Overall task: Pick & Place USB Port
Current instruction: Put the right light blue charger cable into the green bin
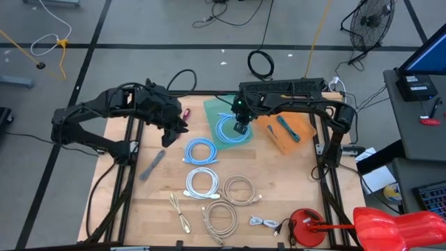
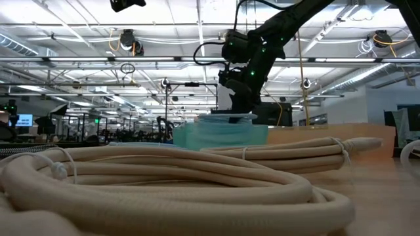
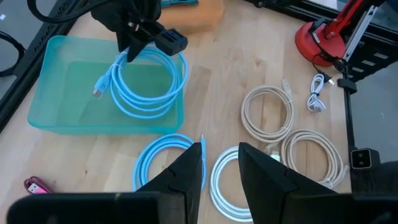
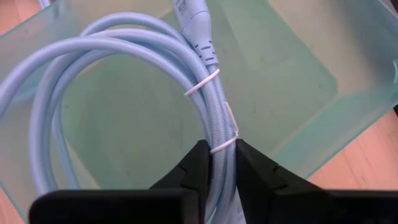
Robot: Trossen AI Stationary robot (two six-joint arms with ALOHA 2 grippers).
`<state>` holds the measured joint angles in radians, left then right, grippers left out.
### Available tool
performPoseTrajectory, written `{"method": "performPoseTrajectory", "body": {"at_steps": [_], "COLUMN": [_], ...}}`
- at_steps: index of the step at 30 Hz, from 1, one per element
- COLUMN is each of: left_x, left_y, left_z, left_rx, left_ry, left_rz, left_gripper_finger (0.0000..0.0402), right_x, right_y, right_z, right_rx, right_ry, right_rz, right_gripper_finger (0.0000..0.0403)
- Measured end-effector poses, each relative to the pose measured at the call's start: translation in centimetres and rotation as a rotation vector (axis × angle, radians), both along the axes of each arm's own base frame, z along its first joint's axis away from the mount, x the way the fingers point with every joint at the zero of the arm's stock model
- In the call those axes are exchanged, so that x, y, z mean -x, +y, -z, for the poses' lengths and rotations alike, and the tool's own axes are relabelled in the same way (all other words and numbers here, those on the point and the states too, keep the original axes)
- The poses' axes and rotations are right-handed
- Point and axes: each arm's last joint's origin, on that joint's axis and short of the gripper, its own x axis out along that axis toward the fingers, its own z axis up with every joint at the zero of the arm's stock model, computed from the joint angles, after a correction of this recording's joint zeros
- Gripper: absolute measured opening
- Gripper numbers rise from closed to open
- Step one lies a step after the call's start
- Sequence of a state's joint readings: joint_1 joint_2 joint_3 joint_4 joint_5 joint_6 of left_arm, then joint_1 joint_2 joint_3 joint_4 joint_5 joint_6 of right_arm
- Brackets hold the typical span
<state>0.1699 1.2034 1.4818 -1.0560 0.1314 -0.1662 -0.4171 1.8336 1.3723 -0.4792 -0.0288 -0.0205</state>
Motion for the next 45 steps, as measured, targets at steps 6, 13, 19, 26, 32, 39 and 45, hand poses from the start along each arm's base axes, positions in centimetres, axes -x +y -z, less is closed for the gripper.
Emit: {"method": "performPoseTrajectory", "body": {"at_steps": [6,13,19,26,32,39,45], "left_x": [0.0,0.0,0.0,0.0,-0.2,-0.5,-0.8], "left_y": [0.0,0.0,0.0,0.1,0.1,0.6,2.0], "left_z": [0.0,0.0,0.0,0.0,0.4,3.3,7.3], "left_rx": [-0.002,-0.010,-0.020,-0.039,-0.042,-0.028,0.034], "left_ry": [-0.001,-0.001,-0.002,0.002,0.010,0.109,0.186], "left_rz": [0.001,0.008,0.016,-0.001,-0.001,-0.050,-0.156], "left_gripper_finger": [0.0106,0.0106,0.0106,0.0106,0.0106,0.0106,0.0106], "right_x": [-0.3,-0.4,-0.4,-0.3,-0.7,-1.3,-1.6], "right_y": [-0.1,-0.1,-0.2,0.2,1.9,4.8,7.2], "right_z": [-0.1,-0.2,-0.2,-0.1,0.1,0.3,-0.1], "right_rx": [0.014,0.014,0.009,-0.046,-0.107,-0.171,-0.211], "right_ry": [-0.033,-0.045,-0.047,-0.045,-0.024,0.002,0.003], "right_rz": [-0.004,0.005,0.021,0.099,0.134,0.148,0.149], "right_gripper_finger": [0.0082,0.0113,0.0132,0.0117,0.0063,0.0005,0.0003]}}
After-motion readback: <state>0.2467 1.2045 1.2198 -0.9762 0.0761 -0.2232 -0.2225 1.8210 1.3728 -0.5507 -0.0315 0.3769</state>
